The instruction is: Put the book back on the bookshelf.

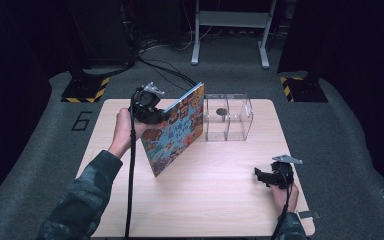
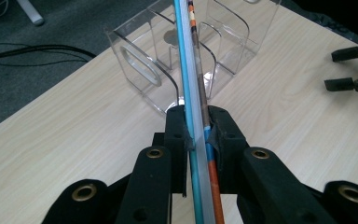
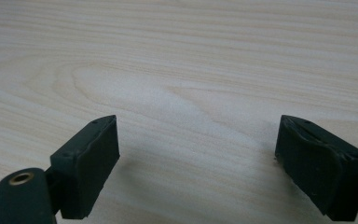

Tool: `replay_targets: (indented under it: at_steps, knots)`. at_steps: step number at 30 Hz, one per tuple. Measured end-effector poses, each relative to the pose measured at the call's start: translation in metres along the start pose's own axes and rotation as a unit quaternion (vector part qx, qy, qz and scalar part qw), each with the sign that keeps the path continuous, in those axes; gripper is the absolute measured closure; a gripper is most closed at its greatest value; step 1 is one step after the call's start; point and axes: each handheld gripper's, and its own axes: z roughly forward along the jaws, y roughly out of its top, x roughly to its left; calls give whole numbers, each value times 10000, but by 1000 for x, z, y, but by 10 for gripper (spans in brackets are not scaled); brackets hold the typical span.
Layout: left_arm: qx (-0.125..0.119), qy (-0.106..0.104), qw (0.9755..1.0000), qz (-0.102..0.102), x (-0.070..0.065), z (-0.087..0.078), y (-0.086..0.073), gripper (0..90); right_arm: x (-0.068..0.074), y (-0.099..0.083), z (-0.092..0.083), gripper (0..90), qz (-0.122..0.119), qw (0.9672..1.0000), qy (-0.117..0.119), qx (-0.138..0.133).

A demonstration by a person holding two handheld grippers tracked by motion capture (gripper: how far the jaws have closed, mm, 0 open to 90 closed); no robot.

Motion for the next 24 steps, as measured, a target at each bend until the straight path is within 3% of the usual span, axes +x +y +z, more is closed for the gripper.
replay_targets:
  at_steps: [11, 20, 24]
  knots:
    - [-202, 90, 9994, -258, 3, 3, 11, 793, -1, 0, 0, 132, -4, 10000, 17, -1]
    - [-162, 91, 9988, -450, 7, 9, 29, 792, -1, 0, 0, 134, -27, 10000, 21, -14]
    - [-127, 147, 9977, -645, 8, 14, 36, 792, -1, 0, 0, 134, -28, 10000, 17, -14]
